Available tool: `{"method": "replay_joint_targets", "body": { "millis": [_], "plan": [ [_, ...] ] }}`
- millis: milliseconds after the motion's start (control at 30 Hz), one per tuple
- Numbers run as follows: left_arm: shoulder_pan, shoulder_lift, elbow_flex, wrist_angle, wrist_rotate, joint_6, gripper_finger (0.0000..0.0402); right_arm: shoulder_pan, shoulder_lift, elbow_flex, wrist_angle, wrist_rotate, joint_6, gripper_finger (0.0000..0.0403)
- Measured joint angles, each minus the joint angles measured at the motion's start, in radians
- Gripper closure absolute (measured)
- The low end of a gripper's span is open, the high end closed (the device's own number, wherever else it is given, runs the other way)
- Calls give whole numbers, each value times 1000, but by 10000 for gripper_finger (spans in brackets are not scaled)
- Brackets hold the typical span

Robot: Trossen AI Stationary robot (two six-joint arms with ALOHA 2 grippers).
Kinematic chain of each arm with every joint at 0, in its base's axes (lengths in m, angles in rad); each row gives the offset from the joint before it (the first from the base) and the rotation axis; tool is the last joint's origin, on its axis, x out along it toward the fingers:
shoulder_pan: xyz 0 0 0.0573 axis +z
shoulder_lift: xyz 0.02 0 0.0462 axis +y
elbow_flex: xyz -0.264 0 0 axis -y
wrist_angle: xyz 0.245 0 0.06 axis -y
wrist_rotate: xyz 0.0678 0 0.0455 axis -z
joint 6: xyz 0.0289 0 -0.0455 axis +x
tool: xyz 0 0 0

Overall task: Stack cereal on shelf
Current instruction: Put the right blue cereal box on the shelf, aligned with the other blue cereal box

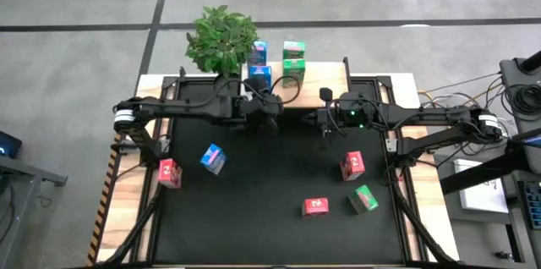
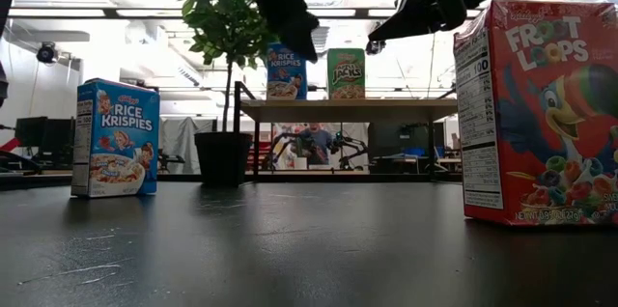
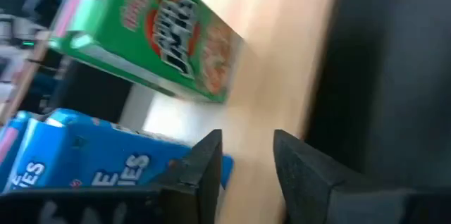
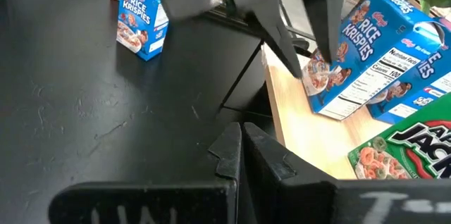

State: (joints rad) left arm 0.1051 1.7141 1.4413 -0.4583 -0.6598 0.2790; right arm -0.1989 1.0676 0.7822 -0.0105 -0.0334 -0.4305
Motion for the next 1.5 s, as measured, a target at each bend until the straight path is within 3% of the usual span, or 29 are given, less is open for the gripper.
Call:
{"method": "replay_joint_targets", "body": {
  "millis": [267, 667, 1267, 1500],
  "plan": [
    [4, -5, -128, 310, -191, 3, 329, -1, 0, 0, 0, 1, -8, 394],
    [55, -3, -207, 509, -198, -1, 347, -1, 0, 0, 0, 2, -18, 394],
    [58, -3, -215, 500, -199, -7, 347, 0, 0, 0, -1, 7, -25, 394],
    [-33, -73, -214, 436, -221, 136, 347, 0, 0, 0, -15, 7, -23, 394]
  ]
}}
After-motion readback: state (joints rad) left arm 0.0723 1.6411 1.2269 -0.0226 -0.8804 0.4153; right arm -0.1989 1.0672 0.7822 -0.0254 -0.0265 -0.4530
